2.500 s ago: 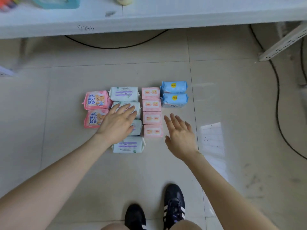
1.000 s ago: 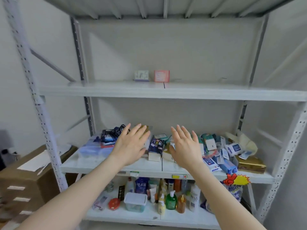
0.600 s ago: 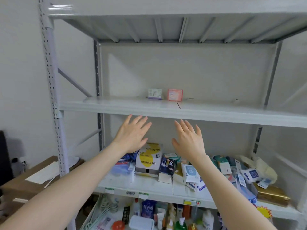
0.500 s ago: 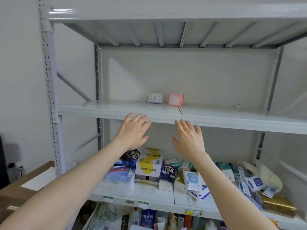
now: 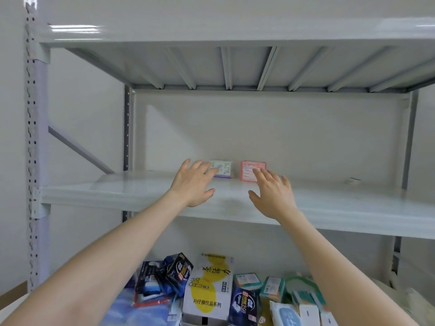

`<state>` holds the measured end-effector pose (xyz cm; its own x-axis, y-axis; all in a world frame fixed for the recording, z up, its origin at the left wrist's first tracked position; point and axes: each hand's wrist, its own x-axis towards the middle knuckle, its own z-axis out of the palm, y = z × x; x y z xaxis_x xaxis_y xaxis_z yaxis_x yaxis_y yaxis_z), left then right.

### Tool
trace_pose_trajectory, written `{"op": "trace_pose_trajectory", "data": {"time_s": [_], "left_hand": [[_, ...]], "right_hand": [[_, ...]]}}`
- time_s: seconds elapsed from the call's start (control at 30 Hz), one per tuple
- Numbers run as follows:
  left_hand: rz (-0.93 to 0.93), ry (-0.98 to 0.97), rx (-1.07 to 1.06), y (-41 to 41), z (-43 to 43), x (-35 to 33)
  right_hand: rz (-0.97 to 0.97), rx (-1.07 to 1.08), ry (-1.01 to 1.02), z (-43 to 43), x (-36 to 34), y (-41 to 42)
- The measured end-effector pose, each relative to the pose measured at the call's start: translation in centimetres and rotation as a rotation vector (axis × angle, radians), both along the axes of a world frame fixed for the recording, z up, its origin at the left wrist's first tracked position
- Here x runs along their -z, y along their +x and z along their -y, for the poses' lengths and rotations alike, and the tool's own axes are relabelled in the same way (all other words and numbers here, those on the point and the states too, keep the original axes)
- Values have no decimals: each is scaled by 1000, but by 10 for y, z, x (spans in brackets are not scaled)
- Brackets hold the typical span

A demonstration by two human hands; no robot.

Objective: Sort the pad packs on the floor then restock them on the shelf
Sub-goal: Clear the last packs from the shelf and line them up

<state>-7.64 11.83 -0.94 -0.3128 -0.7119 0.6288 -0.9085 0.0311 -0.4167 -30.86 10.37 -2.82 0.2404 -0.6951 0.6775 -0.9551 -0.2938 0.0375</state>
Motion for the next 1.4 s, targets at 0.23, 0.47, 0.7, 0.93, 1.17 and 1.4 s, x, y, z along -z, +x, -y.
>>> {"op": "trace_pose_trajectory", "data": {"time_s": [0.23, 0.47, 0.7, 0.93, 1.17, 1.4], "left_hand": [[-57, 40, 35, 40, 77, -10], [-52, 104, 159, 70, 173, -36], [37, 163, 232, 70, 287, -55], [92, 234, 261, 74, 376, -66], [89, 373, 269, 85, 437, -69], [-55, 547, 276, 91, 468, -65]], "right_hand": [[-47, 24, 54, 72, -13, 4], [-109, 48, 44, 144, -32, 22], [-156, 149, 123, 235, -56, 35], [-174, 279, 255, 302, -62, 13], [-131, 335, 283, 344, -71, 12], [-31, 368, 395, 372, -73, 14]]}}
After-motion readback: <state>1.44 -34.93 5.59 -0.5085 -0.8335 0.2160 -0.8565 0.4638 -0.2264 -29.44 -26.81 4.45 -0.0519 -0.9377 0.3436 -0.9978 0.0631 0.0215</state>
